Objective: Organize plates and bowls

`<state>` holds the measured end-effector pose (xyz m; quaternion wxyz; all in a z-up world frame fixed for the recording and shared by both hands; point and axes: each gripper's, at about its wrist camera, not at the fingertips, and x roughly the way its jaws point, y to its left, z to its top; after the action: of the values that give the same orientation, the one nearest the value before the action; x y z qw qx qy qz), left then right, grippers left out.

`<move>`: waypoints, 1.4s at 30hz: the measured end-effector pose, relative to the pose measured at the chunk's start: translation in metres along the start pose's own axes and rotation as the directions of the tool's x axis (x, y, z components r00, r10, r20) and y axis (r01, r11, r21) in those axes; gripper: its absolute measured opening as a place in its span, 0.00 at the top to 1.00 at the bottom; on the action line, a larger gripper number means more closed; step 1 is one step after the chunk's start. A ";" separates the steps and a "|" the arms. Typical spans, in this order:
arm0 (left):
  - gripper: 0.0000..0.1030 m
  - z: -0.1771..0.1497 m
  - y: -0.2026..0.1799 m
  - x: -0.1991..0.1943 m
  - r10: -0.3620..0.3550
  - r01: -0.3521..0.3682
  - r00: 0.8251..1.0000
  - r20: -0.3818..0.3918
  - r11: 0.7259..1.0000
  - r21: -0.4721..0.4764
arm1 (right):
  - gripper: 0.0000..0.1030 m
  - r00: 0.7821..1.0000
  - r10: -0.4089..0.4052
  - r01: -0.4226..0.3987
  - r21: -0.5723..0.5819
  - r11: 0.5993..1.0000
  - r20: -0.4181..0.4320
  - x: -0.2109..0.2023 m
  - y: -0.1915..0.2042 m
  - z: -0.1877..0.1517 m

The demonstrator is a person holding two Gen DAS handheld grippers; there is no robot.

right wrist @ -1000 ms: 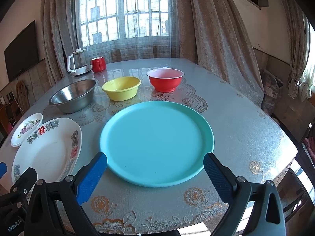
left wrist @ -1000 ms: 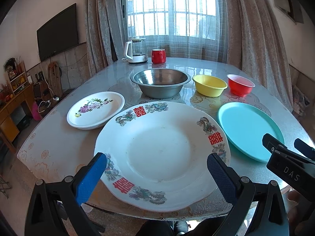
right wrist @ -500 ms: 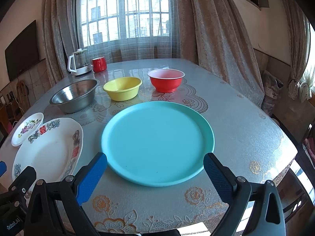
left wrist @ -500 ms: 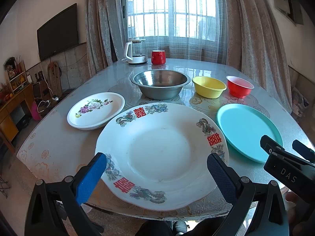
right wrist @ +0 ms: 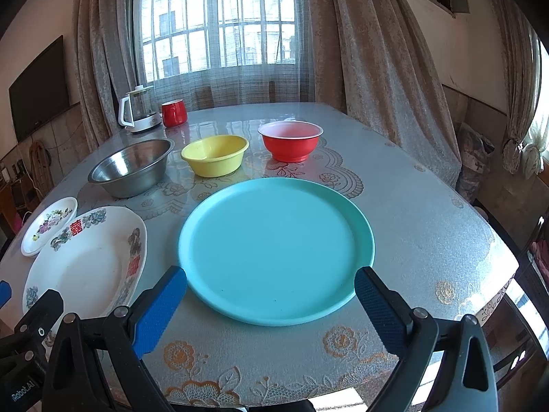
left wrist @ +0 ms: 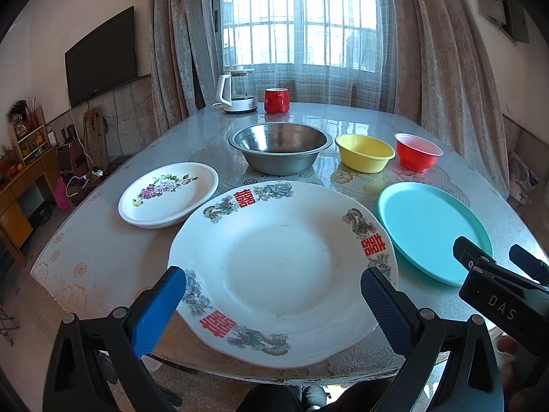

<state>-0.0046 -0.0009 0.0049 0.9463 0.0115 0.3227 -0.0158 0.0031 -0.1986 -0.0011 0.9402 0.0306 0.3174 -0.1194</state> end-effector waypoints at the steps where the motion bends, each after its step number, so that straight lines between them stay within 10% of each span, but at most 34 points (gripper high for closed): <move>1: 0.01 0.000 0.000 0.000 0.000 0.000 1.000 0.000 1.000 0.000 | 0.03 1.000 0.000 0.000 0.000 1.000 -0.001 0.000 0.000 0.000; 18: 0.01 0.011 -0.011 0.000 -0.042 0.042 0.999 -0.005 0.999 0.033 | 0.03 0.996 0.089 -0.087 0.067 0.994 -0.026 0.004 -0.020 0.010; 30: 0.03 0.041 -0.059 0.018 -0.304 0.323 0.944 -0.129 0.931 0.169 | 0.17 0.971 0.221 -0.197 0.226 0.954 -0.087 0.019 -0.086 0.023; 42: 0.51 0.076 -0.086 0.076 -0.343 0.403 0.896 -0.282 0.895 0.193 | 0.56 0.975 0.137 -0.090 0.257 0.962 -0.173 0.049 -0.119 0.012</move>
<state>0.0985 -0.0914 0.0171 0.8704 0.0681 0.4264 -0.2366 0.0196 -0.3254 -0.0190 0.9000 0.1771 0.3855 -0.1004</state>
